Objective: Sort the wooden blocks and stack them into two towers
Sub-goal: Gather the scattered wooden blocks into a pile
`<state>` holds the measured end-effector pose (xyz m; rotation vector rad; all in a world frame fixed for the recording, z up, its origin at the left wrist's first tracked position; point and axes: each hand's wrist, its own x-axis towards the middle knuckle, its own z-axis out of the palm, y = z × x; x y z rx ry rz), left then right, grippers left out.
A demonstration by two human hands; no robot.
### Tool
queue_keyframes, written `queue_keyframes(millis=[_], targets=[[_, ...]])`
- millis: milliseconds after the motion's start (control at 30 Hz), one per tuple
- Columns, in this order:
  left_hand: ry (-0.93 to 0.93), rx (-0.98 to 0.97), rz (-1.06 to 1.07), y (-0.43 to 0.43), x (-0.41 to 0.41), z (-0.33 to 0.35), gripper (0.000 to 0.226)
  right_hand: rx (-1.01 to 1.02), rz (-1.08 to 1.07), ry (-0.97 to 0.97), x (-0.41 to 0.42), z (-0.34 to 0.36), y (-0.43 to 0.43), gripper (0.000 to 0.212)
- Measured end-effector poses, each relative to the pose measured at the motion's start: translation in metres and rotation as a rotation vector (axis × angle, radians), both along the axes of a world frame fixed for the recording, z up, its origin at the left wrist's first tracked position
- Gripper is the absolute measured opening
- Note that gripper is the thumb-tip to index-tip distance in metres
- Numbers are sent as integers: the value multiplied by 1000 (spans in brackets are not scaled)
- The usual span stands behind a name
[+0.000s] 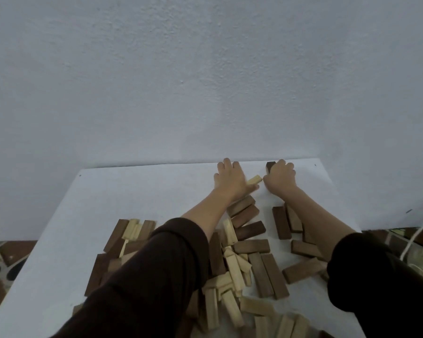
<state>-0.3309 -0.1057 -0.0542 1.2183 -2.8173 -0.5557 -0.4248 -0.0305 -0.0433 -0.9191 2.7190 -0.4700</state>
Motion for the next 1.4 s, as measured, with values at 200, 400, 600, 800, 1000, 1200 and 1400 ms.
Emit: queue_keyframes(millis=[200,400,600,800,1000,1200,1400], targets=[[56,63,-99,3,9,4,29,-134,-27,-207,-1,1,17,42],[91,115,-224,10,34,27,24,-308,27,-340,5,9,39,32],[-128,16,-304,39,45,23,57,-371,79,-389,24,22,52,18],[-121,-55,-285,47,50,12,55,-324,117,-368,40,21,58,17],[-42,-115,-308,47,53,7,42,-370,98,-384,53,20,62,26],[135,23,-198,30,73,29,47,-472,186,-350,74,47,67,19],[244,76,-89,15,131,64,49,-524,268,-384,129,77,76,15]])
